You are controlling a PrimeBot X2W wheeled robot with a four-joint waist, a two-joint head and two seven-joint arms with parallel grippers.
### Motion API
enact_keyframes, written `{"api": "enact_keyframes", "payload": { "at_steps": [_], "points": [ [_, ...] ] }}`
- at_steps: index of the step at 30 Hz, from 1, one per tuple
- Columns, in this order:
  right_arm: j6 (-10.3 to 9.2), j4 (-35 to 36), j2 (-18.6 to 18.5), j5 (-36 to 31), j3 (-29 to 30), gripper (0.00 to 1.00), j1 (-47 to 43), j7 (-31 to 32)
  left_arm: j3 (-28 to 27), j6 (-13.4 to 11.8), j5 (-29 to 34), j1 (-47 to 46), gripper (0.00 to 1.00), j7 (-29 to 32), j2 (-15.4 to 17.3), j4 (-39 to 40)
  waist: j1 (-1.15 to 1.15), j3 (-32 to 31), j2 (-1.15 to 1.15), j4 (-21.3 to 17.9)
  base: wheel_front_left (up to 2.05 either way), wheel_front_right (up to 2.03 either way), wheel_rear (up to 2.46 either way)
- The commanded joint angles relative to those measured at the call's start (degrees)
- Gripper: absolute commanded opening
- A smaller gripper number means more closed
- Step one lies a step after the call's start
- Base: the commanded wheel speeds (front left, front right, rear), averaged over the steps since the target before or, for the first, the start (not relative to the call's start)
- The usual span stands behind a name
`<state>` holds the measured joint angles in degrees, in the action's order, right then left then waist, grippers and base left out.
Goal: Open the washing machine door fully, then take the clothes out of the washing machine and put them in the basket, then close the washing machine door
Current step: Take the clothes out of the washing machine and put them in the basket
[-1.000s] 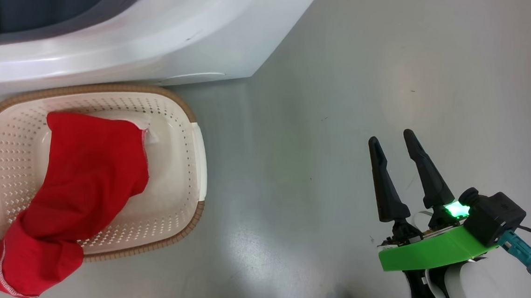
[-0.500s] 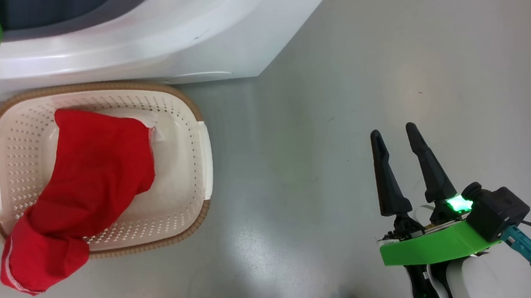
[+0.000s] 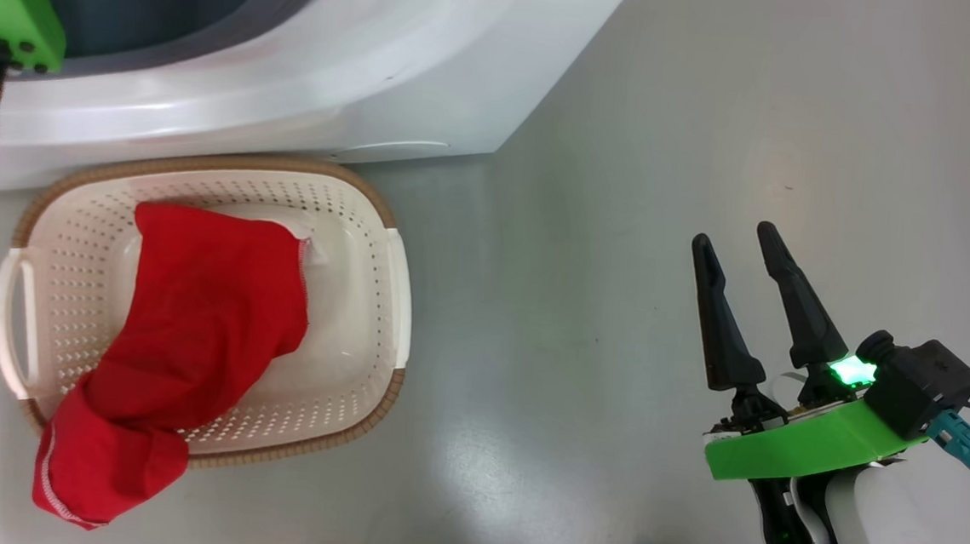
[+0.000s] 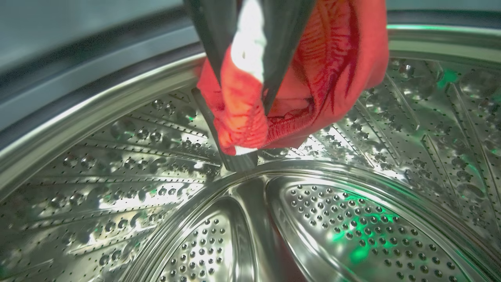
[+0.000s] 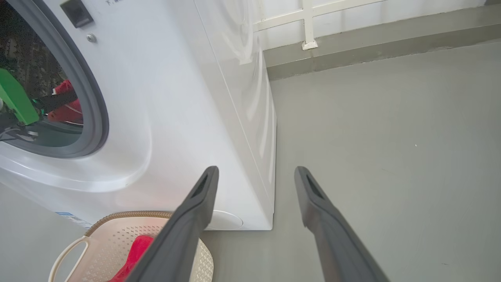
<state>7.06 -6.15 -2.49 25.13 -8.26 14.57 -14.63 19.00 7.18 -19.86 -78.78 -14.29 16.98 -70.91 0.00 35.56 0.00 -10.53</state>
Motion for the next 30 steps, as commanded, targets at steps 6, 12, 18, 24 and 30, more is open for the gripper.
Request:
{"api": "enact_keyframes", "payload": {
  "at_steps": [6, 12, 18, 24, 30],
  "points": [
    [0.43, 0.81, -0.39, -0.67, -0.27, 1.0, -1.23, -0.37, -4.13, 0.29, -2.52, 5.28, 0.0, -0.69, 2.4, 12.17, 0.0, -1.65, 0.0, 1.81, 0.0, 0.0, 0.0],
    [0.43, 0.43, -0.39, -1.69, 0.84, 1.0, -2.02, -0.37, -9.73, 0.3, -3.61, 15.0, 0.0, -0.7, 0.29, 25.49, 0.0, -3.45, 0.0, 3.56, 0.0, 0.0, 0.0],
    [0.43, 0.17, -0.39, -2.7, 1.67, 1.0, -3.14, -0.37, -14.44, 0.3, -2.62, 24.45, 0.0, -0.7, -2.43, 36.35, 0.0, -5.25, 0.0, 5.16, 0.0, 0.0, 0.0],
    [0.43, -0.07, -0.39, -3.45, 2.25, 1.0, -4.25, -0.37, -18.62, 0.3, -2.21, 33.6, 0.0, -0.71, -5.09, 46.87, 0.0, -6.79, 0.0, 6.33, 0.0, 0.0, 0.0],
    [0.43, 0.0, -0.39, -3.99, 2.83, 1.0, -4.88, -0.37, -20.54, 0.3, -0.45, 41.87, 0.0, -0.71, -7.09, 56.69, 0.0, -7.5, 0.0, 7.38, 0.0, 0.0, 0.0]
  ]
}}
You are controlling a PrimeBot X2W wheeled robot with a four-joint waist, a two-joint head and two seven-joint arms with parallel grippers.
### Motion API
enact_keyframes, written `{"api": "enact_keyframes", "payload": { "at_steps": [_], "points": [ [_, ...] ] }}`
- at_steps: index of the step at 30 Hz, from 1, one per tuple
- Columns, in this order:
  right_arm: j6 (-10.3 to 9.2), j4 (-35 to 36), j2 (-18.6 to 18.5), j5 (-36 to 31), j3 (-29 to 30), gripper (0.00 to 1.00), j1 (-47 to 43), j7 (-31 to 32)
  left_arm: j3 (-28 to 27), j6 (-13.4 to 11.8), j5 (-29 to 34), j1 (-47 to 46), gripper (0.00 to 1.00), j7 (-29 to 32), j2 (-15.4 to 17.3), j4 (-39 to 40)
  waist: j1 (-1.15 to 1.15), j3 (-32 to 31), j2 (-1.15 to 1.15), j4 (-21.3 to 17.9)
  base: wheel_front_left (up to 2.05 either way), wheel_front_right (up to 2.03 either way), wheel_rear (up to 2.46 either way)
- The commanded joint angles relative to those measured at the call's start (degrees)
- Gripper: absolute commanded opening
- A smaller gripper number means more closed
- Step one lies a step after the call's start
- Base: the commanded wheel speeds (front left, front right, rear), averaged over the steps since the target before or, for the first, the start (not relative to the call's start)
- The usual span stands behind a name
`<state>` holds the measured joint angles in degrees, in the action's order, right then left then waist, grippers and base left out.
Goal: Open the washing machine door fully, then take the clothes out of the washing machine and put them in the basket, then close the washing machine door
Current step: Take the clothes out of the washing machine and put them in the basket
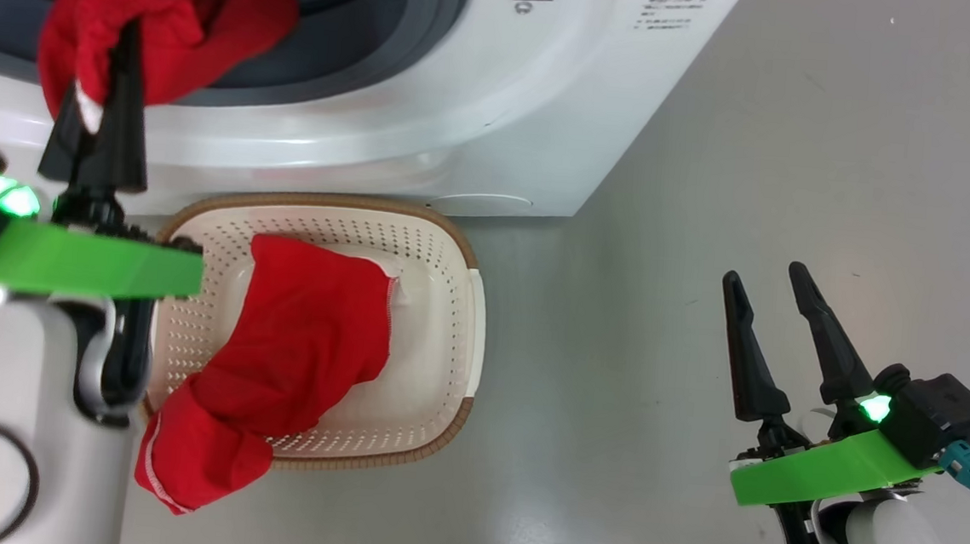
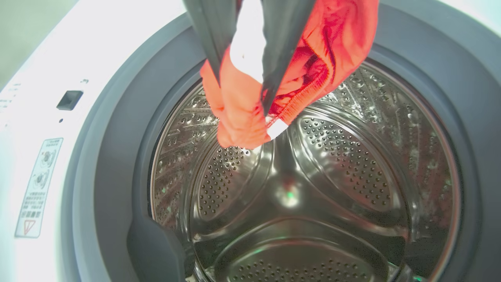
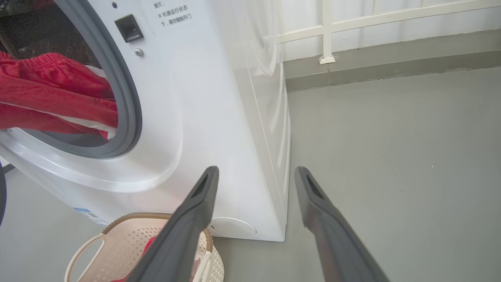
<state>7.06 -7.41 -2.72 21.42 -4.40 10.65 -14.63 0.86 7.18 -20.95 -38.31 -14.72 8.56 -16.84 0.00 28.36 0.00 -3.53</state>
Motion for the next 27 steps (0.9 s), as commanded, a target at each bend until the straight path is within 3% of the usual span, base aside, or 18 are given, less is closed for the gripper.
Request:
{"api": "enact_keyframes", "payload": {
  "at_steps": [1, 17, 23, 27],
  "points": [
    [0.43, 1.25, -0.16, -0.36, -0.87, 1.0, -1.06, -0.37, -3.2, 0.3, 0.64, 2.53, 0.0, -0.28, 0.73, 4.08, 0.0, -0.45, 0.0, 0.58, 0.0, 0.0, 0.0],
    [0.43, 1.4, -0.16, -0.72, 0.08, 1.0, -1.43, -0.37, -9.34, 0.31, 2.05, 12.09, 0.0, -0.28, -4.0, 26.07, 0.0, -0.51, 0.0, 2.0, 0.0, 0.0, 0.0],
    [0.43, 1.49, -0.16, -0.74, 0.22, 1.0, -1.3, -0.37, -9.18, 0.31, 1.59, 13.12, 0.0, -0.28, -4.69, 30.53, 0.0, -0.25, 0.0, 2.1, 0.0, 0.0, 0.0],
    [0.43, 1.32, -0.16, -0.76, 0.08, 1.0, -1.12, -0.37, -8.26, 0.31, 1.52, 14.4, 0.0, -0.28, -4.96, 27.63, 0.0, -0.02, 0.0, 2.15, 0.0, 0.0, 0.0]
  ]
}}
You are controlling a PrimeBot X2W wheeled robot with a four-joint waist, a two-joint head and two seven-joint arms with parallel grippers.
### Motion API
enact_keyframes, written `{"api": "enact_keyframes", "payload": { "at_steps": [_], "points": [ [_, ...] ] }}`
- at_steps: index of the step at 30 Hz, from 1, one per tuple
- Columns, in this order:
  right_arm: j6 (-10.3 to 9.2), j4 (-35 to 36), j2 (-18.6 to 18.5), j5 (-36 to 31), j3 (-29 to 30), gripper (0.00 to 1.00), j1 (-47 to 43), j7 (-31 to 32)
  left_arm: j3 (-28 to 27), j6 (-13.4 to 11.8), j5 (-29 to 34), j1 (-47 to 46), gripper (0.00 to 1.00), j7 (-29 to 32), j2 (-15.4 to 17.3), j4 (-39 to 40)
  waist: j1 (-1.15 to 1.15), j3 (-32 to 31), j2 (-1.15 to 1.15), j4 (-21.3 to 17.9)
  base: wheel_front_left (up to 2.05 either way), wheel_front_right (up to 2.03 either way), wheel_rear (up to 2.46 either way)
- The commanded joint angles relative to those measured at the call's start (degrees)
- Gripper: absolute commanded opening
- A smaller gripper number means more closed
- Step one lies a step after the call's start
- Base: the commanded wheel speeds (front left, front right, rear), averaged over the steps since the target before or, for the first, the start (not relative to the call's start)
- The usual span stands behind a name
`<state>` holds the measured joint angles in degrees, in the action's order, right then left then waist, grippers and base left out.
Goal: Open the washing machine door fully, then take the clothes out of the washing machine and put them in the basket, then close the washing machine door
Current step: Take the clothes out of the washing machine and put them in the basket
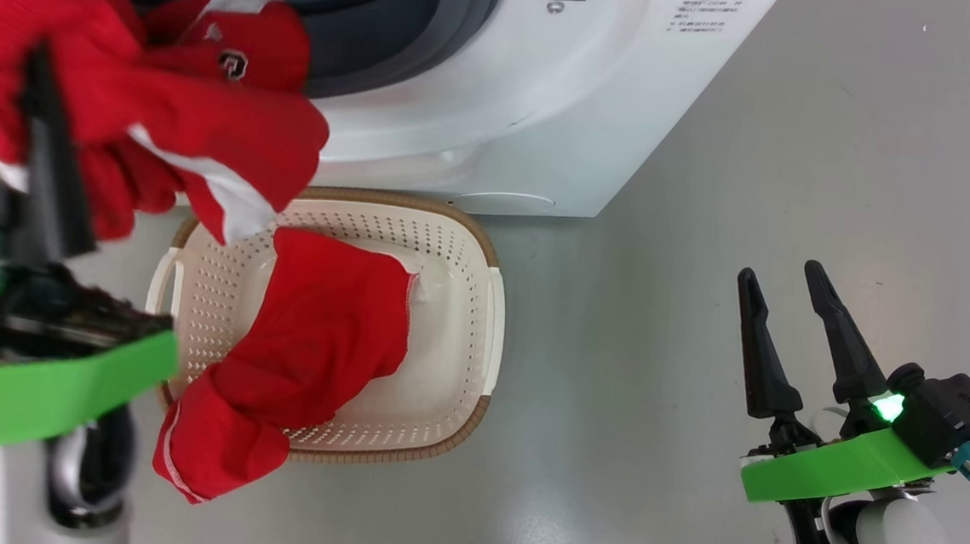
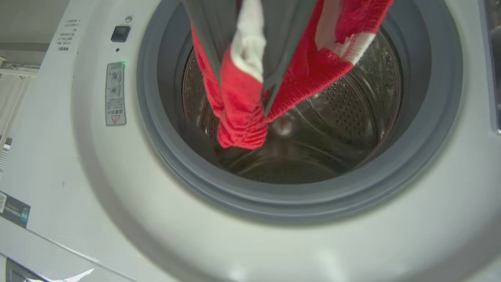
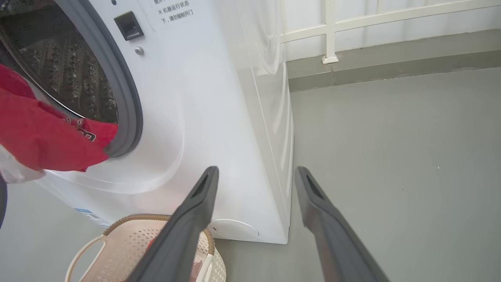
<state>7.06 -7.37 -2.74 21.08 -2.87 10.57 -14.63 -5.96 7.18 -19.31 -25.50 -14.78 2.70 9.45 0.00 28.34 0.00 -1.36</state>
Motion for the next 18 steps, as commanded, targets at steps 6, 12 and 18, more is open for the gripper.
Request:
{"api": "enact_keyframes", "payload": {
  "at_steps": [6, 12, 18],
  "points": [
    [0.43, 1.27, -0.14, -0.23, -1.79, 1.0, -0.5, -0.37, 2.01, 0.31, 1.11, 3.04, 0.0, -0.21, 1.13, -6.28, 0.0, 0.64, 0.0, -0.3, 0.0, 0.0, 0.0],
    [0.43, 1.37, -0.14, 0.06, -1.95, 1.0, 0.05, -0.37, 4.85, 0.31, 2.64, 3.48, 0.0, -0.22, 2.25, -15.07, 0.0, 1.73, 0.0, -0.64, 0.0, 0.0, 0.0],
    [0.43, 1.42, -0.14, 0.73, -2.82, 1.0, 0.51, -0.37, 6.36, 0.31, 2.37, 3.65, 0.0, -0.22, 3.1, -25.42, 0.0, 2.74, 0.0, -1.48, 0.0, 0.0, 0.0]
  ]
}}
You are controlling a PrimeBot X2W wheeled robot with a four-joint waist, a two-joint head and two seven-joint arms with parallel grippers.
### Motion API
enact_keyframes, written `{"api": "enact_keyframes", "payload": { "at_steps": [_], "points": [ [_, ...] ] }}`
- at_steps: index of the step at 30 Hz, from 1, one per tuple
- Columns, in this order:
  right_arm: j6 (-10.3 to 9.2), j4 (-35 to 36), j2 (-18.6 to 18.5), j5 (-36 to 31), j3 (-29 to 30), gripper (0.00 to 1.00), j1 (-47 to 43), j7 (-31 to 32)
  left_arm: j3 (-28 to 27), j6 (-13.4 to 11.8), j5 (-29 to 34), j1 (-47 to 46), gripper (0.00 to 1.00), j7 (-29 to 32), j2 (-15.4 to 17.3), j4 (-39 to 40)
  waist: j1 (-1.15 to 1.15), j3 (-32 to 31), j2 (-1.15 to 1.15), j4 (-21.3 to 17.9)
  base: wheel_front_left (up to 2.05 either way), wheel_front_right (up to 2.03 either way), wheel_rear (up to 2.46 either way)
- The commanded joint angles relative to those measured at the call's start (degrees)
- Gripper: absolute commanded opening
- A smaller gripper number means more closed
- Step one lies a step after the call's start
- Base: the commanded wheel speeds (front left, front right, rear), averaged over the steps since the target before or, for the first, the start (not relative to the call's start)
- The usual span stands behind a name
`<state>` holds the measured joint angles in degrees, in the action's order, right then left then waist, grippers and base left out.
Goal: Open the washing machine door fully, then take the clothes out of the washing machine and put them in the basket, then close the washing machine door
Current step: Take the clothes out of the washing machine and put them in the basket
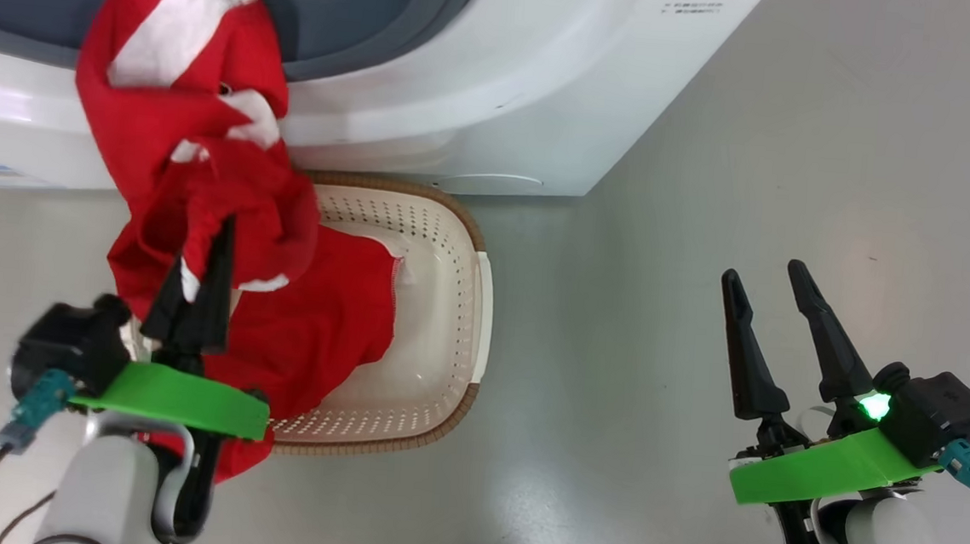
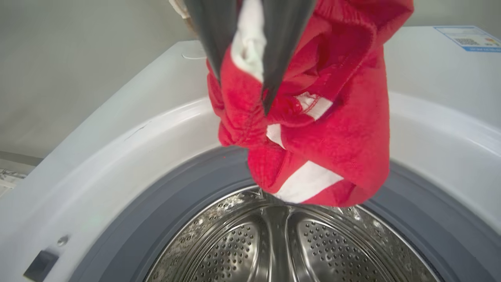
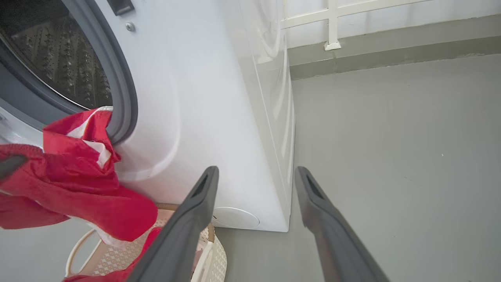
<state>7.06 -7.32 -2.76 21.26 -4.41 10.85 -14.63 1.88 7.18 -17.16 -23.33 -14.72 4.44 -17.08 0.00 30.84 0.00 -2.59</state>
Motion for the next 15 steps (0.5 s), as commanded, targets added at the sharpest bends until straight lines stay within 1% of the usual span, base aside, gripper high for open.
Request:
{"api": "enact_keyframes", "payload": {
  "at_steps": [1, 6, 15],
  "points": [
    [0.43, 1.41, -0.11, 0.65, -1.37, 1.0, 0.26, -0.37, -1.19, 0.31, 0.16, 1.44, 0.0, -0.28, 1.51, -0.28, 0.0, 0.43, 0.0, -0.38, 0.0, 0.0, 0.0],
    [0.43, 1.62, -0.11, 0.99, -1.4, 1.0, 0.6, -0.37, 0.28, 0.31, -1.2, 0.36, 0.0, -0.28, 1.8, -5.62, 0.0, 1.64, 0.0, -0.64, 0.0, 0.0, 0.0],
    [0.43, 1.87, -0.11, 1.44, -2.45, 1.0, 1.52, -0.37, 4.08, 0.31, -2.6, -2.73, 0.0, -0.28, 3.66, -16.21, 0.0, 3.85, 0.0, -1.53, 0.0, 0.0, 0.0]
  ]
}}
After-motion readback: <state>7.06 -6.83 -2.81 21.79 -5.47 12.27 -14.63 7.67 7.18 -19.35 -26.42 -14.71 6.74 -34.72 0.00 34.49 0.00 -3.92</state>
